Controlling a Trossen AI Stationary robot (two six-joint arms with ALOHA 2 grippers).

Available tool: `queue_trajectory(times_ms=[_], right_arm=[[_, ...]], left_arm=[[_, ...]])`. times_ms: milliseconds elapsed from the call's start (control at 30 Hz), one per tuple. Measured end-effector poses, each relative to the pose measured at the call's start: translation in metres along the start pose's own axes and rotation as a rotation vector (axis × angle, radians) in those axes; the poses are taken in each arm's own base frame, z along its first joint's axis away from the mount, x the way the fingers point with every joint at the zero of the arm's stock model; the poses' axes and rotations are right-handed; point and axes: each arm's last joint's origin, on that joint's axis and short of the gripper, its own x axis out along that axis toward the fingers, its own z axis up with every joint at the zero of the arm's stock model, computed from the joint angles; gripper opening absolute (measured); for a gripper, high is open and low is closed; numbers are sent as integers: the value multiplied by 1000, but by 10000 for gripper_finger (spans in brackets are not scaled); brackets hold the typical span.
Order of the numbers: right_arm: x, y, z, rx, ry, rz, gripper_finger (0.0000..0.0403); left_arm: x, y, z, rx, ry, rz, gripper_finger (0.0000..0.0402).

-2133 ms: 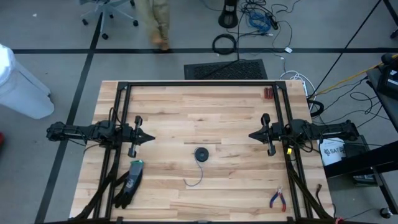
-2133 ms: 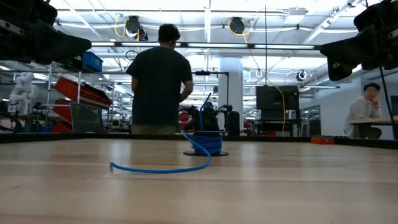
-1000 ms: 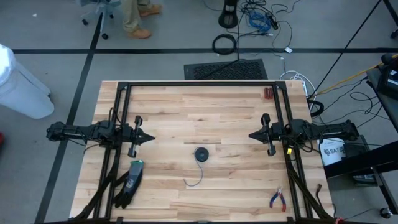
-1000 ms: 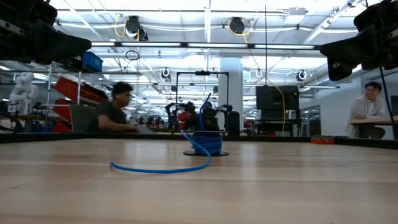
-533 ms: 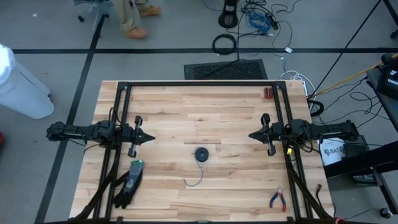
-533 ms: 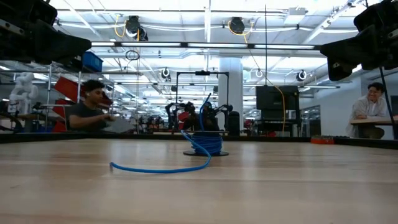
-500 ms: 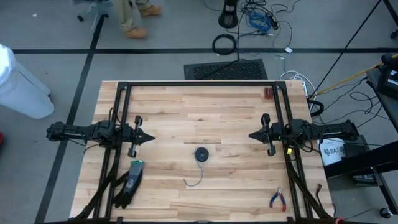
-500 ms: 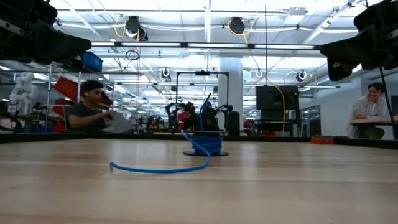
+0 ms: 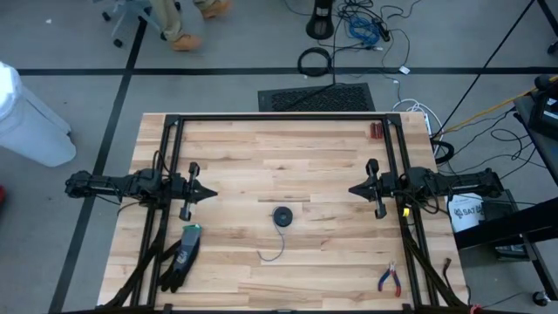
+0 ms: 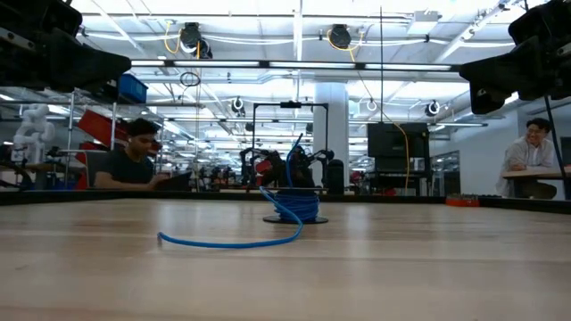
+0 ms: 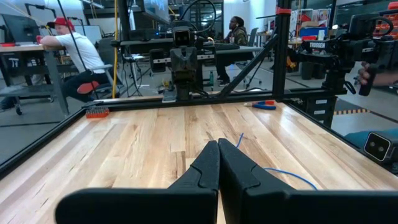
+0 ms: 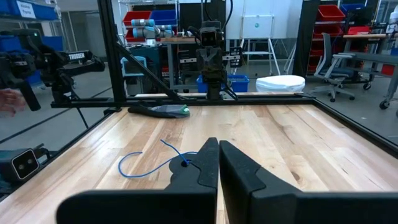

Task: Coil cords
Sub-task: Uncoil the blue wire from the spool

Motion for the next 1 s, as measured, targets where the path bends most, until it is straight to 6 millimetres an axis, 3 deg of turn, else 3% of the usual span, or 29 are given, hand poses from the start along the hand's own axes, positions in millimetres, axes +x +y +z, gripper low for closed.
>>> queue_trajectory(times_ms=[633, 800, 1000], right_arm=[[0, 0, 3, 29, -16, 1, 0], [-6, 1, 38, 17, -166, 13, 0], [-14, 4, 109, -12, -165, 6, 0]], left_arm=[[0, 0, 0, 122, 0, 3, 2], [0, 0, 0, 122, 0, 4, 2], [0, 0, 0, 122, 0, 6, 2]])
